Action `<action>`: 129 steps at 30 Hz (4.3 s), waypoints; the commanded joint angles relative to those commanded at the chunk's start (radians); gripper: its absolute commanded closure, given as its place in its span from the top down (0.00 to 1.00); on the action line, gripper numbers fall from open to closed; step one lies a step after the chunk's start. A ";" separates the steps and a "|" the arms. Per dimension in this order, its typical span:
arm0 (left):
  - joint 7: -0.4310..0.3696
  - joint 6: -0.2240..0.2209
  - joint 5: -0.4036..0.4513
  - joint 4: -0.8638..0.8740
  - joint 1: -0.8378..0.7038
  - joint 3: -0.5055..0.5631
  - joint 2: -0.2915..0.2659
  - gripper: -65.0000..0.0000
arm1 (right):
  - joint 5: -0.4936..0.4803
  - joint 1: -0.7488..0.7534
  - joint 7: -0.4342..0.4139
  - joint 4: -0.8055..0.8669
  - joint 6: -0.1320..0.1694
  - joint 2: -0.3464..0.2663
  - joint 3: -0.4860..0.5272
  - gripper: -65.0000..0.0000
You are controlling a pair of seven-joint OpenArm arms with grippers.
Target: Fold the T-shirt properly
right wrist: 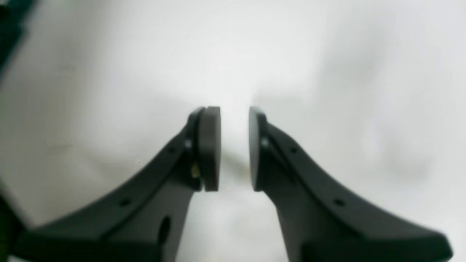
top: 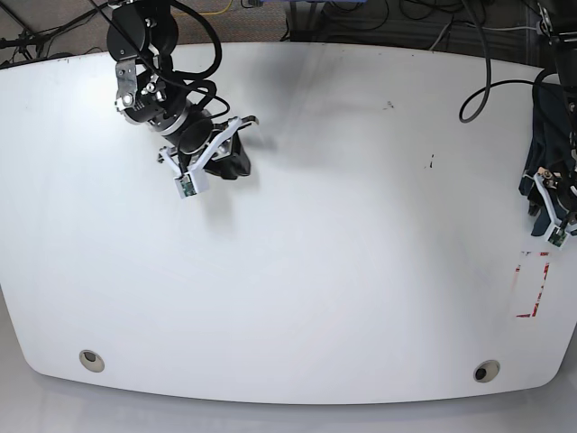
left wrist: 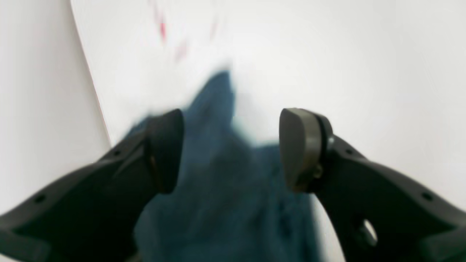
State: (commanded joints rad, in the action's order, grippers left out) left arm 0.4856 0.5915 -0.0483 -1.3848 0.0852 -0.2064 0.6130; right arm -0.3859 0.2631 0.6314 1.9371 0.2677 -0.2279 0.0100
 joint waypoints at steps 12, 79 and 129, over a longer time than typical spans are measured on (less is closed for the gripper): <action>-0.072 -0.061 0.003 -0.235 -0.094 0.000 -0.219 0.60 | 0.281 0.161 -0.334 -0.006 0.002 -0.005 -0.006 0.19; -0.147 -0.064 0.002 -0.044 -0.933 0.071 -0.494 0.47 | 0.347 0.611 -0.621 -0.640 0.318 0.164 -0.181 0.08; -0.471 -0.422 0.002 1.149 -0.189 0.311 -0.496 0.40 | 0.405 -0.008 -0.621 -1.508 0.072 0.149 -0.181 0.09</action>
State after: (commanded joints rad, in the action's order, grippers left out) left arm 0.0146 0.1695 -0.0468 -0.2355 -0.1036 0.1051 0.1174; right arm 0.0192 0.2555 0.0100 0.4289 0.3399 -0.0790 -0.1711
